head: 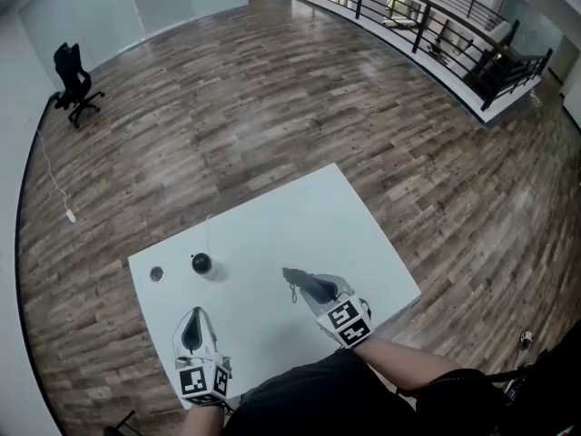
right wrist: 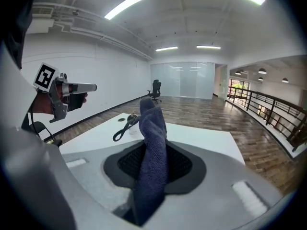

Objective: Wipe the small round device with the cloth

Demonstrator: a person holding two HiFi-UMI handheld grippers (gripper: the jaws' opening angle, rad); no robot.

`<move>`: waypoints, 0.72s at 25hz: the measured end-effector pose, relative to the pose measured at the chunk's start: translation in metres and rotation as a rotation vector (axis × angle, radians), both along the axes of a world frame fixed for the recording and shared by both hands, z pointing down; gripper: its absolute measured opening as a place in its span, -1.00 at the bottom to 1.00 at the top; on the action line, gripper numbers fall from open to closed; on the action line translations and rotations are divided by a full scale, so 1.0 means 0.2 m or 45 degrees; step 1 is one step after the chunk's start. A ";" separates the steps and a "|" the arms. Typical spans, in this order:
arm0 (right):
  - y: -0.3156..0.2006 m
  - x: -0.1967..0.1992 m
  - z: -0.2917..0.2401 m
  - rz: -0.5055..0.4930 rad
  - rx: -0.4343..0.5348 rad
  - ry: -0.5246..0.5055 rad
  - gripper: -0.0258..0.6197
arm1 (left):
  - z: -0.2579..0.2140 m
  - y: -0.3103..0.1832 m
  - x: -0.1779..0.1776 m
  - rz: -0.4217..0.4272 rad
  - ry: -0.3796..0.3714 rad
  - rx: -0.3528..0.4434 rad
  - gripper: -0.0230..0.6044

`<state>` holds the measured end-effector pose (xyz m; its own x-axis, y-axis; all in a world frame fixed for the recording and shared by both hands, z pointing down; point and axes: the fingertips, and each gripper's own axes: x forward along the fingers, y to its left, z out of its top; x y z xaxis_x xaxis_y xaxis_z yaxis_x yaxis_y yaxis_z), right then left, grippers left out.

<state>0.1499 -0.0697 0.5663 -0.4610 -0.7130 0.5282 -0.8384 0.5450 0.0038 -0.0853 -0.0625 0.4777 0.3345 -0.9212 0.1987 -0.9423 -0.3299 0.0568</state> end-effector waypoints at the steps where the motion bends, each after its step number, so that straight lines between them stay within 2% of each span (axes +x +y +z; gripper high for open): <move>1: 0.00 0.00 0.02 0.004 -0.009 -0.001 -0.59 | 0.00 0.00 0.01 0.006 -0.005 0.011 -0.91; 4: 0.00 0.02 0.08 0.015 -0.031 0.016 -0.59 | 0.01 0.02 0.02 0.026 -0.034 0.012 -0.90; 11: 0.04 0.08 0.33 0.053 -0.179 0.064 -0.59 | 0.03 0.06 -0.01 0.037 -0.066 -0.045 -0.90; 18: 0.08 0.17 0.53 0.086 -0.303 0.086 -0.59 | -0.01 0.08 0.02 0.064 -0.127 -0.003 -0.91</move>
